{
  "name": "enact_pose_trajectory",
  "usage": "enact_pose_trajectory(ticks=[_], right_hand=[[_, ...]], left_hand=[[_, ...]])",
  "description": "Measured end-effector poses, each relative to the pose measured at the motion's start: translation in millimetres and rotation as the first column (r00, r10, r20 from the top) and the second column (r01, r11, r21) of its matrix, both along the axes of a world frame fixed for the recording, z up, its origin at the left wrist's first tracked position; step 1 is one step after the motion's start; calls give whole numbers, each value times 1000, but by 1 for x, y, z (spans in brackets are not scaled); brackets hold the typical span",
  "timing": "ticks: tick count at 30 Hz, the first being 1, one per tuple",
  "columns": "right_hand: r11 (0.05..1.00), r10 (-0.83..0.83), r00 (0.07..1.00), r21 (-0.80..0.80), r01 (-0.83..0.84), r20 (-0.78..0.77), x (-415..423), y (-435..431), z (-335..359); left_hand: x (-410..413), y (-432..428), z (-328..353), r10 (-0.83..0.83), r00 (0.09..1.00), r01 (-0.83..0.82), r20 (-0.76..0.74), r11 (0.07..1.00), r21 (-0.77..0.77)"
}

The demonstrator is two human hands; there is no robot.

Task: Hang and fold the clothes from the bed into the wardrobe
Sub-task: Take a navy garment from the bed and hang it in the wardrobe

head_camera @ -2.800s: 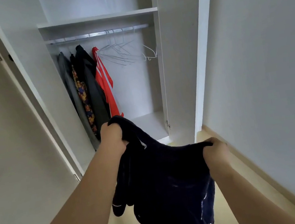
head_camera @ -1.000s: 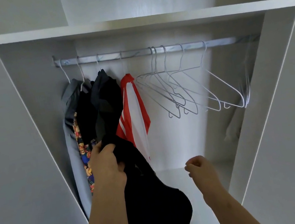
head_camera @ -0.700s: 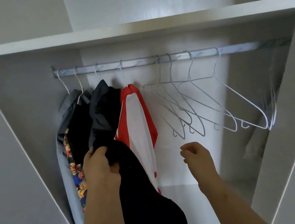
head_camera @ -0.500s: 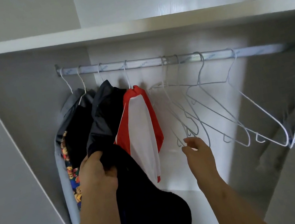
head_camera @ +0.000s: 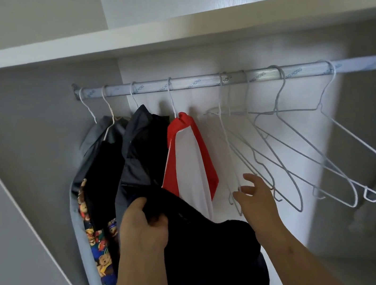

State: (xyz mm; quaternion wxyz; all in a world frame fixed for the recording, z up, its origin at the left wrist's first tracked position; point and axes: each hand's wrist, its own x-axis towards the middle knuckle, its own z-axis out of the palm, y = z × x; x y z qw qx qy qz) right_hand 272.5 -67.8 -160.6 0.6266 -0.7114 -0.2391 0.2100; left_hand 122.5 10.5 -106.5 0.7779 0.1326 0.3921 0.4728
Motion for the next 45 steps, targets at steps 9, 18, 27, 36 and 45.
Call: enact_pose_trajectory(ticks=[9,18,27,36,45], right_hand=[[995,-12,992,96,25,-128,-4,35,17],[958,-86,994,267,102,-73,-9,55,33],[970,-55,998,239,55,-8,-21,57,-17],[996,33,986,-81,-20,162,-26,15,-73],[921,61,962,-387,48,265,-12,-51,-102]], left_hand=[[-4,32,6,-41,997,43,66,999,-33],[-14,62,3,-100,992,103,79,994,-33],[-8,76,-9,-254,950,278,-181,952,124],[25,75,-34,-412,778,590,-475,739,325],[66,54,-44,-467,630,765,-620,513,390]])
